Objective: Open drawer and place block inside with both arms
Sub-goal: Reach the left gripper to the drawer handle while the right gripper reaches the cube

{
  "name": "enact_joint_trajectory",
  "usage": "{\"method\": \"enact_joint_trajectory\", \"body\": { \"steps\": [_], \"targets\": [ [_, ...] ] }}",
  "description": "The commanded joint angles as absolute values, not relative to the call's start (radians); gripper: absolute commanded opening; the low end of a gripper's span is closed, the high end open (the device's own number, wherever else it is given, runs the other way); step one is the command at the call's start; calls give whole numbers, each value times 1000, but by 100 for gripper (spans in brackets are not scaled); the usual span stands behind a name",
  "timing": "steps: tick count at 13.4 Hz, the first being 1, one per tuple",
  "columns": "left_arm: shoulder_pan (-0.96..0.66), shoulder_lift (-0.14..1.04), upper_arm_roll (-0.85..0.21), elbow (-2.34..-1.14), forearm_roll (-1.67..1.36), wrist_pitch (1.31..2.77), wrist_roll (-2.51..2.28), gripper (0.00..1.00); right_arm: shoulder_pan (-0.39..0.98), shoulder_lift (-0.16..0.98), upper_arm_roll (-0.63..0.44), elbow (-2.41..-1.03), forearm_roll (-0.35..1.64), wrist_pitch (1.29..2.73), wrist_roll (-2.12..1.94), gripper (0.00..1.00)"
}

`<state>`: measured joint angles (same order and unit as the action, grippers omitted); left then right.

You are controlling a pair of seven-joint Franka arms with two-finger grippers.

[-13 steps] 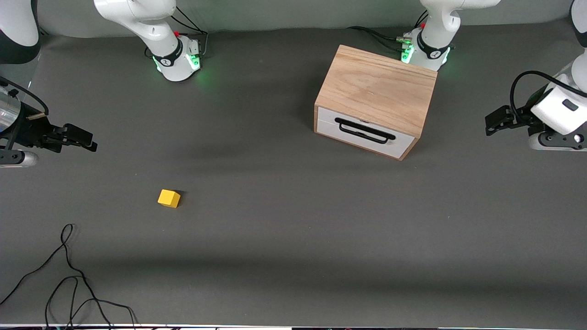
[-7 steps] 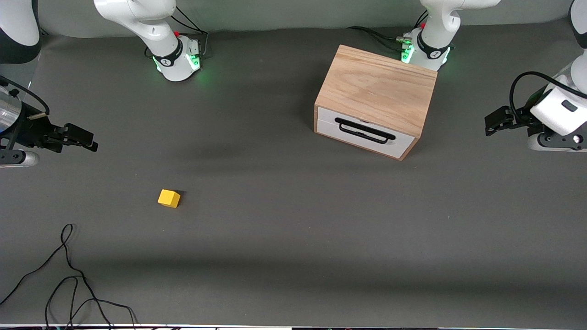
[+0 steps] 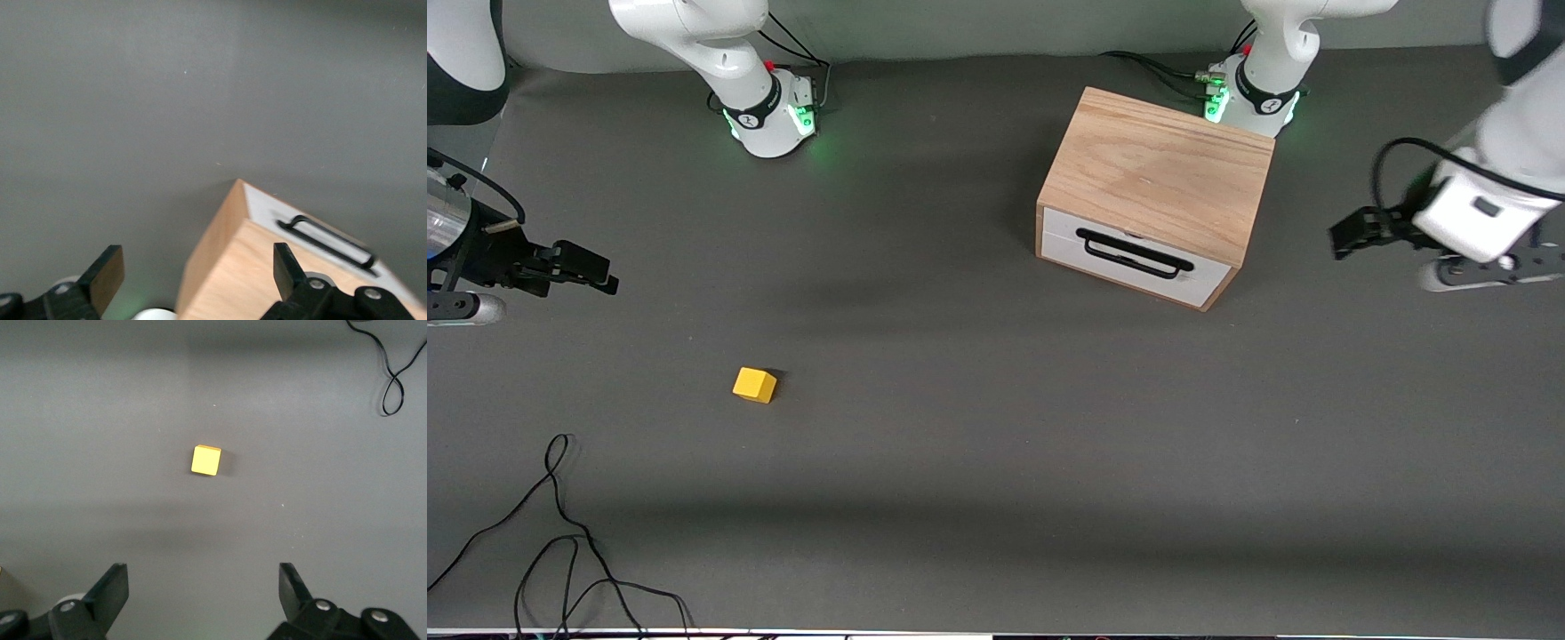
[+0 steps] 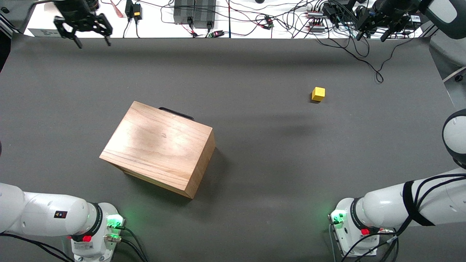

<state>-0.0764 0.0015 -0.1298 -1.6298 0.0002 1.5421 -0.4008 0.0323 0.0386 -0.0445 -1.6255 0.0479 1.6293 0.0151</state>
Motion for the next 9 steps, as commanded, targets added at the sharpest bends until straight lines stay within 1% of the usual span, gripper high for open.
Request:
{"method": "enact_joint_trajectory", "body": {
  "steps": [1,4,7,9],
  "targets": [
    [-90,5,-225,-1606,-3,1502,-674,100,35,46,-44,-1611,52,1623,15,100],
    [-94,11,-371,-1603,-5,1508,-1025,100,35,48,-43,-1611,52,1623,12,100],
    [-97,54,-512,-1583,9,1522,-1352,100,35,61,-43,-1615,52,1623,6,100],
    [-113,66,-561,-1583,11,1537,-1512,100,35,67,-44,-1626,51,1623,8,100]
  ]
}}
